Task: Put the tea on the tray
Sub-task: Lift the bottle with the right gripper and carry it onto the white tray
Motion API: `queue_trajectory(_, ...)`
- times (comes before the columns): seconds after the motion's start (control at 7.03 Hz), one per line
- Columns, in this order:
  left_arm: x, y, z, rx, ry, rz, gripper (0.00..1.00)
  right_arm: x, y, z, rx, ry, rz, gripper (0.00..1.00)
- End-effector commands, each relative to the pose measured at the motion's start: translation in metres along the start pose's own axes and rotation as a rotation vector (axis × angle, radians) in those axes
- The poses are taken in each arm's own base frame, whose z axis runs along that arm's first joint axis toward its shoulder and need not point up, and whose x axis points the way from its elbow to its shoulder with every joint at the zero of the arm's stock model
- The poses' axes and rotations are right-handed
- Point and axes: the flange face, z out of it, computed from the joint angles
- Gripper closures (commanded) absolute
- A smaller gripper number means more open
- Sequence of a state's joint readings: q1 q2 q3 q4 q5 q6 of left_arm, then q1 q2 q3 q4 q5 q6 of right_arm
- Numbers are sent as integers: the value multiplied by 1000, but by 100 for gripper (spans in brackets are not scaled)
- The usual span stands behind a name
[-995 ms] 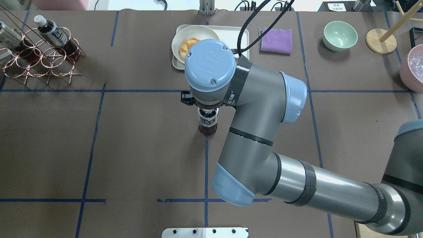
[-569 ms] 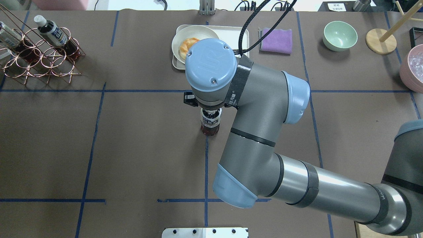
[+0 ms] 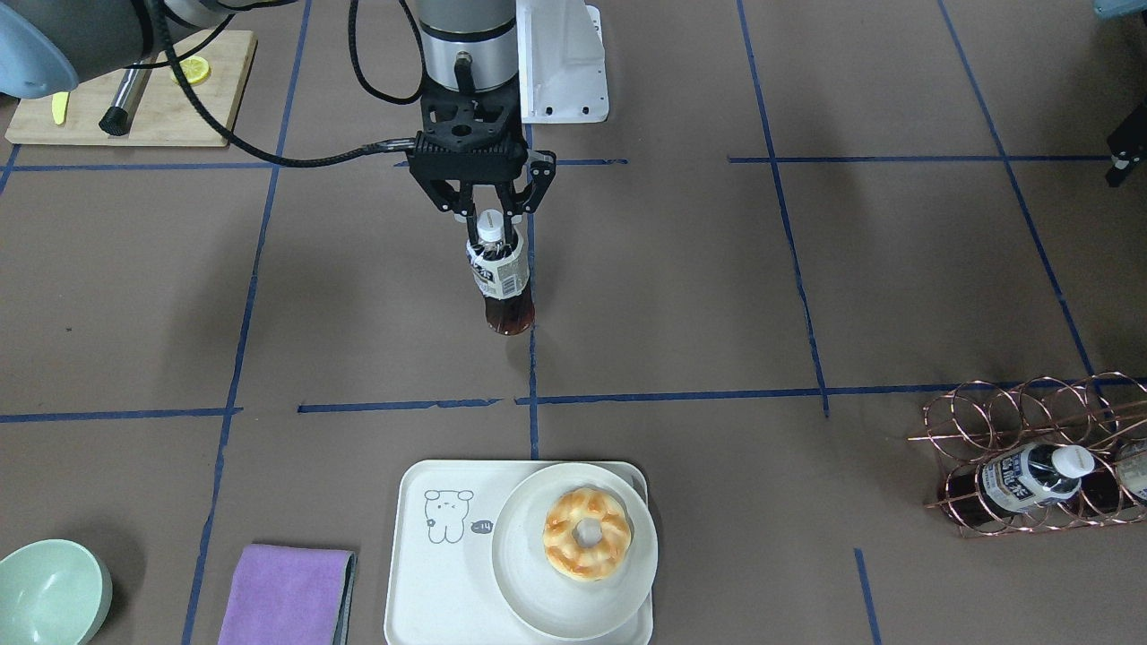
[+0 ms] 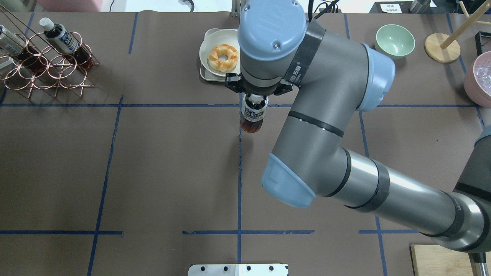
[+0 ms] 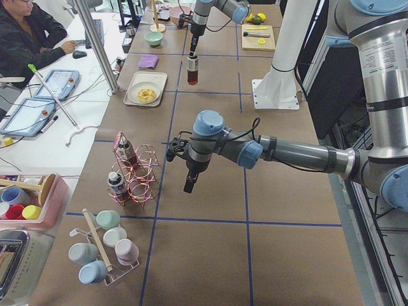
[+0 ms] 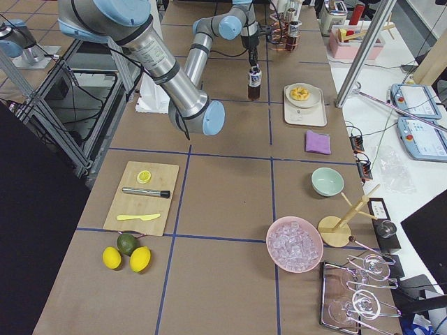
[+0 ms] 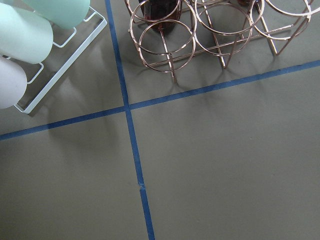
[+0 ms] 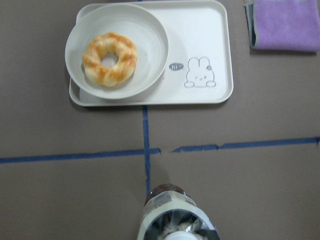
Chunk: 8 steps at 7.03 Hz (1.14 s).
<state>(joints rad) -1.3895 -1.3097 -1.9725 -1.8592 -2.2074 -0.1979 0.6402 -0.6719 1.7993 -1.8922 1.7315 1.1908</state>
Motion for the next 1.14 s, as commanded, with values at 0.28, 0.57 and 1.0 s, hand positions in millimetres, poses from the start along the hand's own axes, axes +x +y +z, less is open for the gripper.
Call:
queue_trajectory(0.28,1,0,-7,14,0,0,0,18,-168,37,83,45,22,100)
queue_trajectory(0.57,-2,0,-10,21,-3,-8,0,51,-219,77,79,48,18,100)
queue_trajectory(1.0,-8,0,-15,33,-7,-20,0,53,-228,108,70,49,21,100)
